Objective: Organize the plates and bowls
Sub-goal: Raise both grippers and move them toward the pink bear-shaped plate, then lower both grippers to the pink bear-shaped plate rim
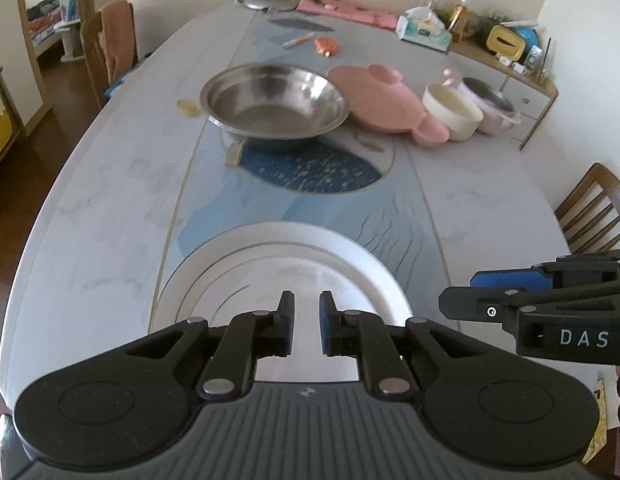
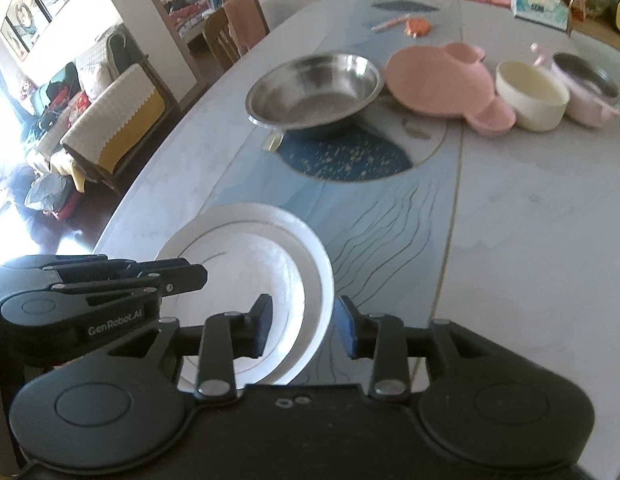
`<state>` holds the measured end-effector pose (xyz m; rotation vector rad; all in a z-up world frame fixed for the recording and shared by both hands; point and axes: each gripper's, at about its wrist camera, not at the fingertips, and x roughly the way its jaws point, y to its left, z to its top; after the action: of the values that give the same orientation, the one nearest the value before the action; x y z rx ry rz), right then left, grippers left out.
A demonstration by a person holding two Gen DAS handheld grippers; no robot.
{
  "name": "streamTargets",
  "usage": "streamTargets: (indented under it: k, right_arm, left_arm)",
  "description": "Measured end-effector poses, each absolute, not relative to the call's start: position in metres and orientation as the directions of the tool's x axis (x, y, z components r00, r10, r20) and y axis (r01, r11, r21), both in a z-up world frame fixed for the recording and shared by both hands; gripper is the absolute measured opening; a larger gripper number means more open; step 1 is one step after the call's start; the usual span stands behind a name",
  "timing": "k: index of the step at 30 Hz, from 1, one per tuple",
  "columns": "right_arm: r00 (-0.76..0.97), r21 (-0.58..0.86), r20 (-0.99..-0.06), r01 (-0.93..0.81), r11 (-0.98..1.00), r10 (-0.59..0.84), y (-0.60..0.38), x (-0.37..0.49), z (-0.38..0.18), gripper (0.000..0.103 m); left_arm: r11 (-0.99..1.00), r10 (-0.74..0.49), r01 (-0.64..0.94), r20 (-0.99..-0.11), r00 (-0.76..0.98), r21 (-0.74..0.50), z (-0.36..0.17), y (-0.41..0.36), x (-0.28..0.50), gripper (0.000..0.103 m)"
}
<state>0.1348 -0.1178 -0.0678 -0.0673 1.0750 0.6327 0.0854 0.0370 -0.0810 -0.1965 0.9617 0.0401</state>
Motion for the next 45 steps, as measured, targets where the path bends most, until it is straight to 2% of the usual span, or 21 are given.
streamTargets:
  k: [5,7,9,11,16,18,20,28,30,32,41,45]
  right_arm:
    - [0.363,0.224,-0.818,-0.514,0.828,0.447,-0.127,0.137,-0.052,0.045]
    - [0.377,0.220,-0.811,-0.513,0.830,0.448,-0.130,0.139,-0.047,0.047]
    - [0.392,0.217,-0.803,-0.509,0.833,0.448,-0.133,0.141,-0.042,0.051]
    - [0.407,0.215,-0.795,-0.505,0.836,0.451,-0.136,0.141,-0.036,0.053]
    - [0.452,0.194,-0.775,-0.496,0.847,0.442,-0.142,0.145,-0.025,0.067]
    - [0.472,0.191,-0.766,-0.480,0.856,0.435,-0.145,0.149,-0.022,0.077]
    - [0.495,0.185,-0.758,-0.462,0.867,0.425,-0.151,0.152,-0.019,0.082]
    - [0.563,0.146,-0.742,-0.394,0.907,0.364,-0.174,0.171,-0.008,0.090]
    - [0.584,0.134,-0.734,-0.377,0.917,0.347,-0.181,0.178,-0.006,0.099]
    - [0.602,0.119,-0.726,-0.365,0.923,0.332,-0.188,0.188,-0.004,0.103]
    - [0.585,0.110,-0.752,-0.341,0.933,0.303,-0.210,0.254,-0.027,0.103]
    - [0.561,0.126,-0.773,-0.325,0.937,0.298,-0.216,0.287,-0.043,0.103]
  left_arm:
    - [0.981,-0.067,-0.106,-0.801,0.594,-0.161,-0.070,0.032,0.088,0.015]
    - [0.983,-0.066,-0.096,-0.793,0.606,-0.155,-0.066,0.030,0.089,0.023]
    - [0.984,-0.062,-0.090,-0.779,0.624,-0.150,-0.060,0.028,0.089,0.050]
    - [0.986,-0.053,-0.087,-0.759,0.649,-0.144,-0.052,0.026,0.089,0.064]
    - [0.990,-0.060,-0.055,-0.733,0.677,-0.132,-0.039,0.023,0.094,0.067]
    - [0.990,-0.057,-0.052,-0.722,0.690,-0.128,-0.034,0.024,0.097,0.076]
    - [0.991,-0.064,-0.039,-0.711,0.700,-0.127,-0.029,0.025,0.101,0.077]
    - [0.994,-0.078,-0.002,-0.701,0.709,-0.113,-0.016,0.024,0.131,0.078]
    - [0.994,-0.080,0.008,-0.697,0.712,-0.105,-0.013,0.022,0.144,0.079]
    - [0.995,-0.077,0.015,-0.694,0.716,-0.095,-0.011,0.020,0.159,0.079]
    - [0.998,-0.053,0.051,-0.711,0.702,-0.023,-0.013,0.011,0.258,0.079]
    - [0.999,-0.043,0.030,-0.734,0.678,-0.031,-0.022,0.014,0.310,0.079]
